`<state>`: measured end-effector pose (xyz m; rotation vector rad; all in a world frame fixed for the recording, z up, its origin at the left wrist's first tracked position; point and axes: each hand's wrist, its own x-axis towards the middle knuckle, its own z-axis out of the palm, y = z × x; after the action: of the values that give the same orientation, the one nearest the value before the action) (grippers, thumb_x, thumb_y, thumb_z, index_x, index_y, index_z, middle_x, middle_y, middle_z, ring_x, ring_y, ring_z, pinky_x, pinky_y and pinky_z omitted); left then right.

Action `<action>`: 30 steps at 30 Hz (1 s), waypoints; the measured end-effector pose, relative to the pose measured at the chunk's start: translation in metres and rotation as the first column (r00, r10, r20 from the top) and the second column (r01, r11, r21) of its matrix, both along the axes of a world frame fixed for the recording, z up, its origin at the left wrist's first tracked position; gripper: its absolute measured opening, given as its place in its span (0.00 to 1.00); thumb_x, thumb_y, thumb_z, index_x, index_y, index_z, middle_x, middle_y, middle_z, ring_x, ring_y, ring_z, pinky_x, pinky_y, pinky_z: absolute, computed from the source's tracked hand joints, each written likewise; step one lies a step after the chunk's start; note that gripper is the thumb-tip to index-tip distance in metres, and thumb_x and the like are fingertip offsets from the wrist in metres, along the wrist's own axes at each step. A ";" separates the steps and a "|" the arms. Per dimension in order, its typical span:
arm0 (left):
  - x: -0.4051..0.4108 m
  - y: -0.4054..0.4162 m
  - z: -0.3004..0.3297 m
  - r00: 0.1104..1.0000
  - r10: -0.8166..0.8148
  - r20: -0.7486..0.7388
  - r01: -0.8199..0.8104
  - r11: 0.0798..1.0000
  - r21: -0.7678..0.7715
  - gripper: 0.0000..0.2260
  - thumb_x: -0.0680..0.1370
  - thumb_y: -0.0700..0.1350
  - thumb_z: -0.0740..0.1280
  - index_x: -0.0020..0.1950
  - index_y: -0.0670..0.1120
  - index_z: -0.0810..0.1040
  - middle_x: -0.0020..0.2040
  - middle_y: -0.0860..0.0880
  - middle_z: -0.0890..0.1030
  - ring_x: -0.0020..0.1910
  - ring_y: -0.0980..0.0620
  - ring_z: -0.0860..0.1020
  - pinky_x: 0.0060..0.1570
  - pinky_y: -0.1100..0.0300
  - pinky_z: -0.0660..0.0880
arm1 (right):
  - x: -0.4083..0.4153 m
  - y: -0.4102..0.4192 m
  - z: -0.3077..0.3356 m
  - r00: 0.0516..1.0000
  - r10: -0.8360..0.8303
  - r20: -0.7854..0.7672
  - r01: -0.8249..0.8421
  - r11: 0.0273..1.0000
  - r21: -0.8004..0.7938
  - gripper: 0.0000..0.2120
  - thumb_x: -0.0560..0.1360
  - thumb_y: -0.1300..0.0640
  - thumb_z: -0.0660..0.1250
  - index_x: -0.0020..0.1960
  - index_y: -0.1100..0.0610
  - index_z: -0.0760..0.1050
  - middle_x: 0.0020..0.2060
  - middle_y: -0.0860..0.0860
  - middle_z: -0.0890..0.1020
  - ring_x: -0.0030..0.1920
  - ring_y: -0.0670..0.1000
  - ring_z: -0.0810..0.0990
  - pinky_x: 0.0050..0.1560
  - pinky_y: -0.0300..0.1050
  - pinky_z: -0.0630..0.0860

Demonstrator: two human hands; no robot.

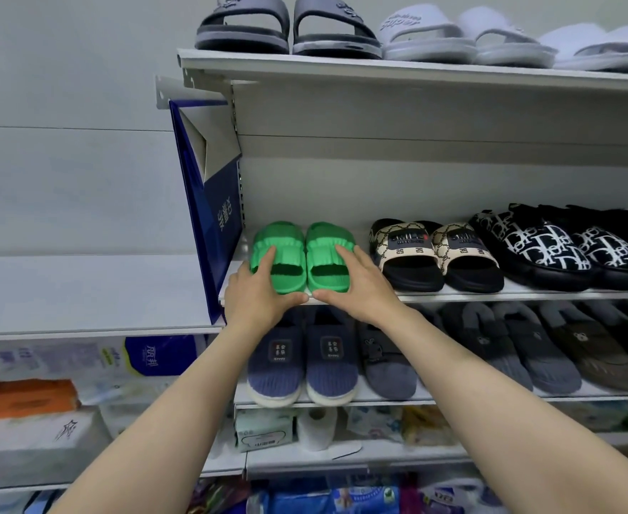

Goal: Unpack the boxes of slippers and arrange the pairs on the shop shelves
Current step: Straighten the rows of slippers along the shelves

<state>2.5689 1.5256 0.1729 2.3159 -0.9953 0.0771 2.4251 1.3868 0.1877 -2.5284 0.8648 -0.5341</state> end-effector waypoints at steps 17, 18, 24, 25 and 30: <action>-0.053 0.020 0.039 0.992 0.020 0.123 -0.031 0.995 0.093 0.41 0.72 0.60 0.74 0.80 0.55 0.59 0.78 0.38 0.60 0.74 0.36 0.63 0.69 0.45 0.65 | -0.038 0.018 0.035 0.989 -0.007 -0.150 -0.025 0.976 -0.215 0.34 0.79 0.40 0.65 0.80 0.52 0.60 0.81 0.58 0.55 0.80 0.59 0.56 0.78 0.53 0.58; -0.061 0.023 0.045 0.988 0.019 0.152 -0.034 0.995 0.096 0.40 0.73 0.60 0.74 0.80 0.54 0.60 0.78 0.38 0.60 0.74 0.36 0.64 0.69 0.46 0.65 | -0.046 0.019 0.041 0.988 0.000 -0.153 -0.036 0.972 -0.234 0.33 0.79 0.41 0.65 0.79 0.52 0.61 0.80 0.58 0.56 0.80 0.59 0.56 0.78 0.53 0.57; -0.119 0.050 0.076 0.961 0.051 0.272 -0.074 0.994 0.074 0.34 0.76 0.63 0.68 0.78 0.54 0.63 0.77 0.40 0.63 0.73 0.38 0.66 0.67 0.45 0.67 | -0.103 0.040 0.076 0.990 0.010 -0.141 -0.052 0.953 -0.297 0.29 0.80 0.41 0.63 0.77 0.51 0.65 0.78 0.58 0.63 0.77 0.59 0.60 0.75 0.52 0.61; -0.129 0.054 0.080 0.958 0.057 0.282 -0.080 0.994 0.070 0.33 0.76 0.64 0.68 0.78 0.54 0.64 0.77 0.40 0.64 0.72 0.38 0.66 0.67 0.45 0.68 | -0.114 0.045 0.080 0.992 0.014 -0.122 -0.052 0.949 -0.312 0.29 0.80 0.41 0.63 0.77 0.52 0.66 0.76 0.58 0.65 0.76 0.59 0.62 0.74 0.52 0.63; -0.181 0.078 0.085 0.949 0.079 0.306 -0.091 0.996 0.026 0.32 0.77 0.64 0.65 0.77 0.52 0.65 0.75 0.40 0.66 0.71 0.38 0.68 0.66 0.46 0.68 | -0.167 0.071 0.091 0.996 0.051 -0.068 -0.072 0.932 -0.355 0.29 0.80 0.40 0.63 0.76 0.53 0.66 0.75 0.58 0.67 0.75 0.59 0.64 0.74 0.52 0.62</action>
<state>2.3881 1.6034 0.2574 2.4302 -1.0516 0.4674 2.2579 1.4573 0.2789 -2.9030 0.7609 -0.6521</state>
